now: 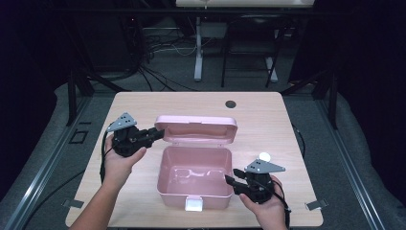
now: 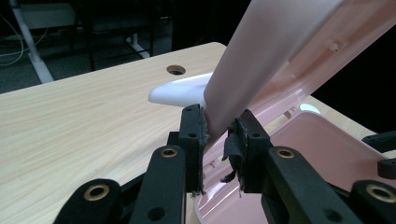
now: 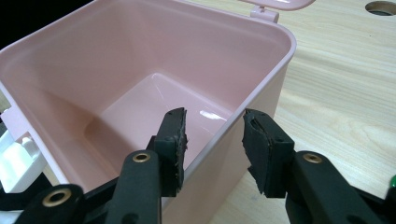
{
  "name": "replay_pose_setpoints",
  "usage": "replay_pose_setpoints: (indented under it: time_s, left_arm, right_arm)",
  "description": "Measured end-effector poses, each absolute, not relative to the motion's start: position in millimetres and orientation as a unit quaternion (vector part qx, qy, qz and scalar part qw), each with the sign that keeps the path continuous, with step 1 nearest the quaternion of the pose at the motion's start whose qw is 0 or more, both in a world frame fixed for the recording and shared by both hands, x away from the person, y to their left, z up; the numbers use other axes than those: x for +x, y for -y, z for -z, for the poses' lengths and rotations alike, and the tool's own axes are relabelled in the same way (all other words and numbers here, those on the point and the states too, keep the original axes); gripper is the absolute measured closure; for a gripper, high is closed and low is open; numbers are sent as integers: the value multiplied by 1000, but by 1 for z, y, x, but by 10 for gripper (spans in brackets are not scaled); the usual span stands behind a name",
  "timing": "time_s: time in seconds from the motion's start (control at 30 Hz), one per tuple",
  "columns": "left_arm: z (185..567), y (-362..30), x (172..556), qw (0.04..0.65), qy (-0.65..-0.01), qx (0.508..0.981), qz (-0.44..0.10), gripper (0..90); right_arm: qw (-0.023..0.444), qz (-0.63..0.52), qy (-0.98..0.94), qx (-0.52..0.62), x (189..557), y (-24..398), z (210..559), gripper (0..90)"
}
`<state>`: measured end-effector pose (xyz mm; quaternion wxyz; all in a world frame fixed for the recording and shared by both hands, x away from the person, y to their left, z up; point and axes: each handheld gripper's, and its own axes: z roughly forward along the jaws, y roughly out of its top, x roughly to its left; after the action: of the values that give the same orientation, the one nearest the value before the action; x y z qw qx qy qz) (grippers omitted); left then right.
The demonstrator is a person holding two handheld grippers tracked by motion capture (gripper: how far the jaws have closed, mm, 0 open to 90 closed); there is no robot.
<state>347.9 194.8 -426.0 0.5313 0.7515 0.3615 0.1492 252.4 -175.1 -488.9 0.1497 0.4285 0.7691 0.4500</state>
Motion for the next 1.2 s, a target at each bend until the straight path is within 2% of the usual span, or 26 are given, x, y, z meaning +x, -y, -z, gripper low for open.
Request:
replay_pose_setpoints:
  time_s: [1.2]
  left_arm:
    - [440, -184, 361, 537, -403, 716, -190, 825]
  right_arm:
    - [150, -451, -767, 431, 254, 174, 491, 579]
